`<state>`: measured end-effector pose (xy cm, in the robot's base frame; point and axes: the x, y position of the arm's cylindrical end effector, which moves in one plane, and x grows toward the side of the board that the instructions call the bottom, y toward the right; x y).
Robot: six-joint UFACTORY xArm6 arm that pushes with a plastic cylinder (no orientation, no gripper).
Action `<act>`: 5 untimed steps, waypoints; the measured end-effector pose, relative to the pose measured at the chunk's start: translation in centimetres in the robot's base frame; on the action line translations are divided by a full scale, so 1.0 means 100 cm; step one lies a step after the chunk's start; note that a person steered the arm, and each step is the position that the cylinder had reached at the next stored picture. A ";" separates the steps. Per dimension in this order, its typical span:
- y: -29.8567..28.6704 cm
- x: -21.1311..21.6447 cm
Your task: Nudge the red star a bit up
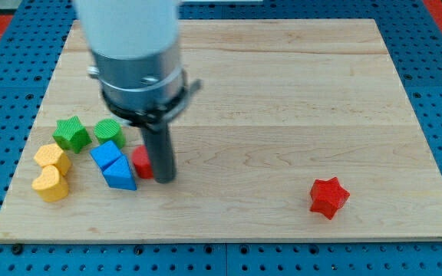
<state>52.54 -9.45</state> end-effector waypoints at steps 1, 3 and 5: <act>0.086 -0.018; 0.314 -0.005; 0.187 0.057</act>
<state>58.28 9.28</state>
